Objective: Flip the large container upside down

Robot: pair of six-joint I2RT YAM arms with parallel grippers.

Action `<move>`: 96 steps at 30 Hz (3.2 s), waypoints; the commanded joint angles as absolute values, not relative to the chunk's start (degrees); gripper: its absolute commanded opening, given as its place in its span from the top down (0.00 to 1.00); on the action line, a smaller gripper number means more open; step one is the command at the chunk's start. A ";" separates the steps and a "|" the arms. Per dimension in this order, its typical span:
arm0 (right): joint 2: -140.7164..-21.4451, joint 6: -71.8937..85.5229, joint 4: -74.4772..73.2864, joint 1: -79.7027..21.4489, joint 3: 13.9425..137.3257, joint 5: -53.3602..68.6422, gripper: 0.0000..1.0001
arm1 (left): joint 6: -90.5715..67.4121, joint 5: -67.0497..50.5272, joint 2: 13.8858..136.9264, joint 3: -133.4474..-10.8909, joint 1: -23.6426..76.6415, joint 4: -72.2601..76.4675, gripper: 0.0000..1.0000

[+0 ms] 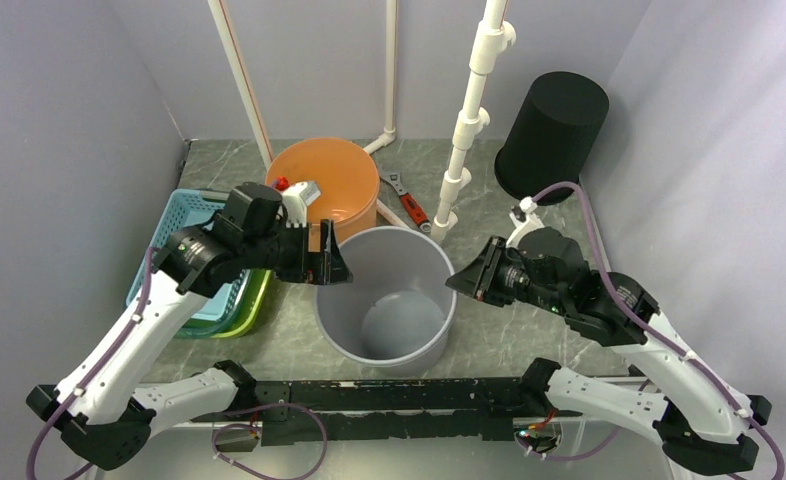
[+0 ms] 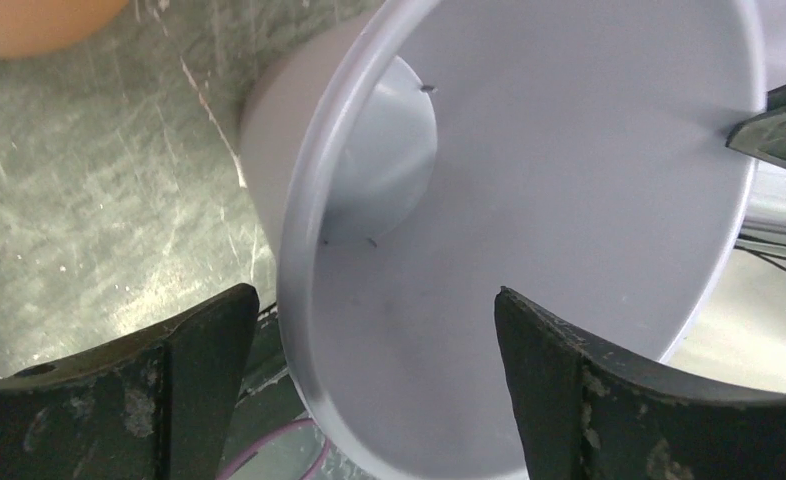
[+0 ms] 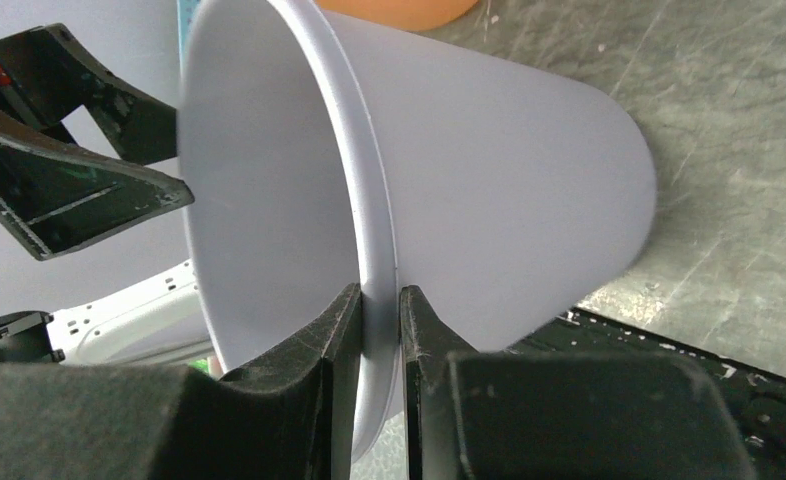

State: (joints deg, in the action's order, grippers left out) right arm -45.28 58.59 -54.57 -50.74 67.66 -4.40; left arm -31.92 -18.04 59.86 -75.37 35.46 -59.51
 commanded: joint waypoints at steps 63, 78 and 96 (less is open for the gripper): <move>-77.10 54.62 -85.80 -61.69 93.80 -35.13 1.00 | -38.46 1.19 54.47 -76.65 35.68 -60.49 0.06; -84.81 62.66 -85.87 -68.19 89.94 -38.88 1.00 | -38.30 1.06 56.56 -76.68 35.68 -60.12 0.06; -91.89 72.58 -85.96 -76.80 93.00 -44.15 1.00 | -48.11 24.43 50.75 -76.12 35.68 -68.86 0.06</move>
